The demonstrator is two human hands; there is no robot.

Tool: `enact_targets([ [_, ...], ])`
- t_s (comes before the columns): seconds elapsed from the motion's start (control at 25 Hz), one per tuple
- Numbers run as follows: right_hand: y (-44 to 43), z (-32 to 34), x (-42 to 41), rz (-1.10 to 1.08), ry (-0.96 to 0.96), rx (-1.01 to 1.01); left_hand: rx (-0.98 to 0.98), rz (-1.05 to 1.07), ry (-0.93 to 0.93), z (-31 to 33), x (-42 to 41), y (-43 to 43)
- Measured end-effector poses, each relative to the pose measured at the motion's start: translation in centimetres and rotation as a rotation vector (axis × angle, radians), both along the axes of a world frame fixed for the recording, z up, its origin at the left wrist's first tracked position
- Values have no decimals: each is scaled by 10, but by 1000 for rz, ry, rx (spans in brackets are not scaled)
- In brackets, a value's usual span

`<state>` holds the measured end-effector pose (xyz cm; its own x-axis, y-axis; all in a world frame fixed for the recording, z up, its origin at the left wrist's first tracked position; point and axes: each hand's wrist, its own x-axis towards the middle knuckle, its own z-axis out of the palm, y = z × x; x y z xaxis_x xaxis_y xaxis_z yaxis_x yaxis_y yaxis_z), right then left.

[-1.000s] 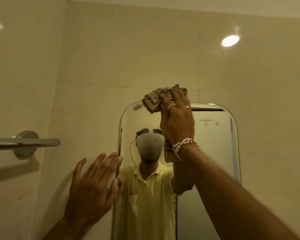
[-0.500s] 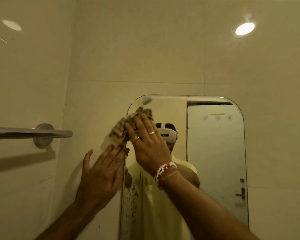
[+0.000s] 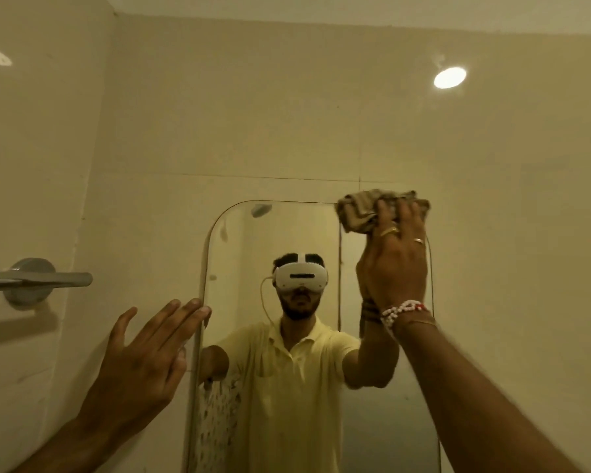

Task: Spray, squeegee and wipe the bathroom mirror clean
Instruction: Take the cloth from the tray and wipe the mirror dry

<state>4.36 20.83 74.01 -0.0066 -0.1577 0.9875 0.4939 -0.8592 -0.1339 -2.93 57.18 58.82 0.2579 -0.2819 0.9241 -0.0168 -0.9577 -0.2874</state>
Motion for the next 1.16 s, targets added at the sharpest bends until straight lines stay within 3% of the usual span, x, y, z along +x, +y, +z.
enact_targets([
  [0.12, -3, -3, 1, 32, 23, 180, 9, -2, -8, 0, 0, 2],
  [0.24, 28, -8, -5, 15, 12, 159, 7, 7, -5, 1, 0, 2],
  [0.6, 182, -93, -25, 44, -13, -524, -14, -19, -78, -7, 8, -3],
  [0.84, 179, -103, -24, 15, -4, -627, 24, 33, -76, -11, 7, 0],
  [0.92, 152, -92, -21, 39, -8, -555, 10, 24, -68, -10, 5, -1],
  [1.16, 21, -63, -1, 17, -13, -38, -61, -4, -55, -12, 5, -12],
])
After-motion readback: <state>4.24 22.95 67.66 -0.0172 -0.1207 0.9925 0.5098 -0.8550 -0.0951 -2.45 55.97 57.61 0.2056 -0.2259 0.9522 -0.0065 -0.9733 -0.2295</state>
